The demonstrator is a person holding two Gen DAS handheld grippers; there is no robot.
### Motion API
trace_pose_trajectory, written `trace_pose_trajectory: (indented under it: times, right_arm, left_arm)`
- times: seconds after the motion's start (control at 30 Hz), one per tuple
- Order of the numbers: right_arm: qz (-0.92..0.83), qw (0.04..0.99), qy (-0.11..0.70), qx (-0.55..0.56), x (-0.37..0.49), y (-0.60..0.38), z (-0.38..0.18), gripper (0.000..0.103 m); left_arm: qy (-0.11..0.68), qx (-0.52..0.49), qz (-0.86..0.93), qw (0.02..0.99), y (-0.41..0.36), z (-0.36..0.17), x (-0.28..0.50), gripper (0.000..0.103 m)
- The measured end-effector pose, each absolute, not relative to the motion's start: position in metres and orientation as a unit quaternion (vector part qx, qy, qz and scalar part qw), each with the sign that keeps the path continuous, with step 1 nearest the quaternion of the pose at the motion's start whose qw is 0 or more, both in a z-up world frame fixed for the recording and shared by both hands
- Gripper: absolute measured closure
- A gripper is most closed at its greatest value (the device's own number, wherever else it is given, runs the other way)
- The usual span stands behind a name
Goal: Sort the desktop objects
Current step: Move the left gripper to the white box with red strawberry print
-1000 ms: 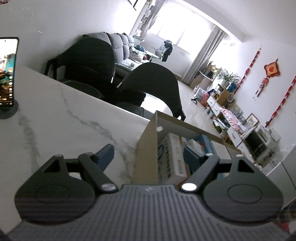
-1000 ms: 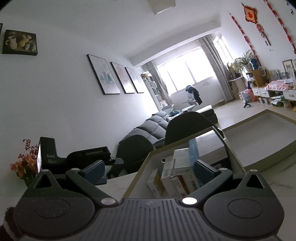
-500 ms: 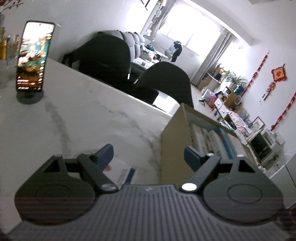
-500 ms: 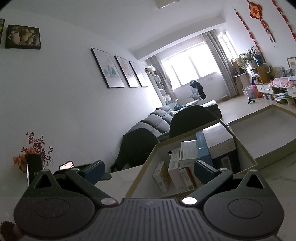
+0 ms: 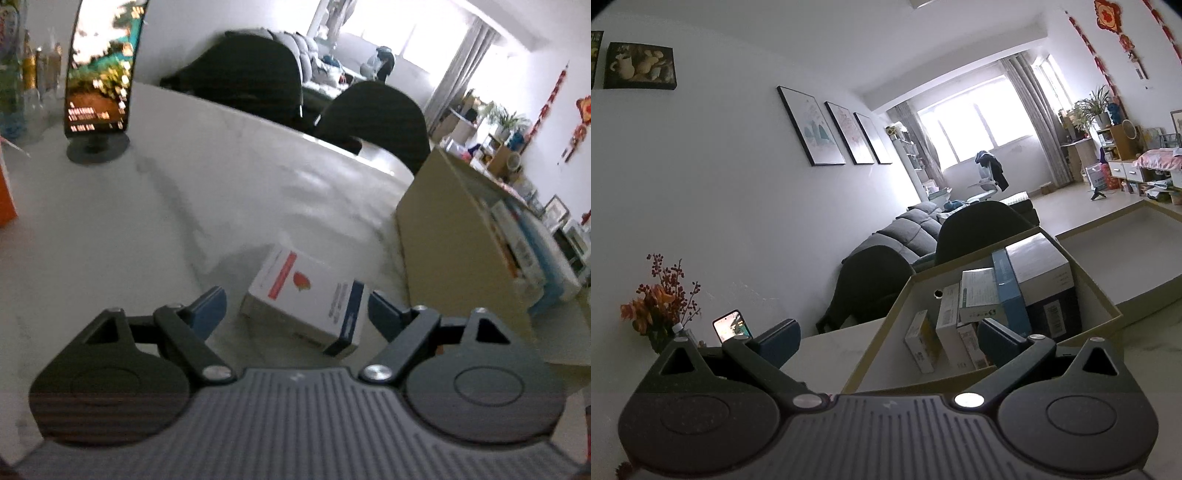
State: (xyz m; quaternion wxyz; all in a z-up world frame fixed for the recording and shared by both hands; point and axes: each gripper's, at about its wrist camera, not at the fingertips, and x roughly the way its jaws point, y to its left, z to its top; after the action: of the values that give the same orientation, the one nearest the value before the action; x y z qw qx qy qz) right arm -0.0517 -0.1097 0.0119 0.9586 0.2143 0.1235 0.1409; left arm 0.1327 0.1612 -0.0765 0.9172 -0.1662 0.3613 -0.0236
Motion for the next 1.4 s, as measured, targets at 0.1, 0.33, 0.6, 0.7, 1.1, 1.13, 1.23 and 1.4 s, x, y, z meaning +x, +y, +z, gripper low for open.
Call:
trace_pose_trajectory:
  times: [0.1,0.33,0.6,0.7,1.1,1.13,1.23,1.4]
  right_arm:
    - [0.136,0.959,0.123,0.216,-0.05,-0.112,0.011,0.001]
    - [0.133,0.957,0.131,0.221,-0.044,-0.114,0.005,0.001]
    - [0.133,0.955,0.144,0.222,-0.035,-0.116,-0.001,0.001]
    - [0.134,0.953,0.15,0.224,-0.032,-0.116,-0.003,0.001]
    - [0.143,0.948,0.166,0.23,-0.024,-0.114,-0.009,0.001]
    - [0.147,0.947,0.168,0.232,-0.022,-0.114,-0.009,0.001]
    - [0.153,0.944,0.17,0.238,-0.021,-0.114,-0.008,0.001]
    - [0.154,0.944,0.171,0.235,-0.023,-0.113,-0.008,0.001]
  left_arm:
    - [0.37,-0.158,-0.034,0.915,0.158,-0.083,0.135,0.016]
    - [0.38,-0.104,-0.05,0.918,0.149,-0.091,0.141,0.013]
    - [0.379,-0.066,-0.055,0.921,0.144,-0.098,0.143,0.013]
    - [0.375,-0.052,-0.055,0.924,0.141,-0.099,0.142,0.014]
    - [0.343,-0.035,-0.064,0.937,0.148,-0.1,0.13,0.059]
    - [0.343,-0.031,-0.066,0.937,0.148,-0.099,0.13,0.059]
    - [0.334,-0.007,-0.064,0.94,0.144,-0.097,0.129,0.02]
    - [0.294,0.054,-0.065,0.952,0.141,-0.09,0.126,0.0]
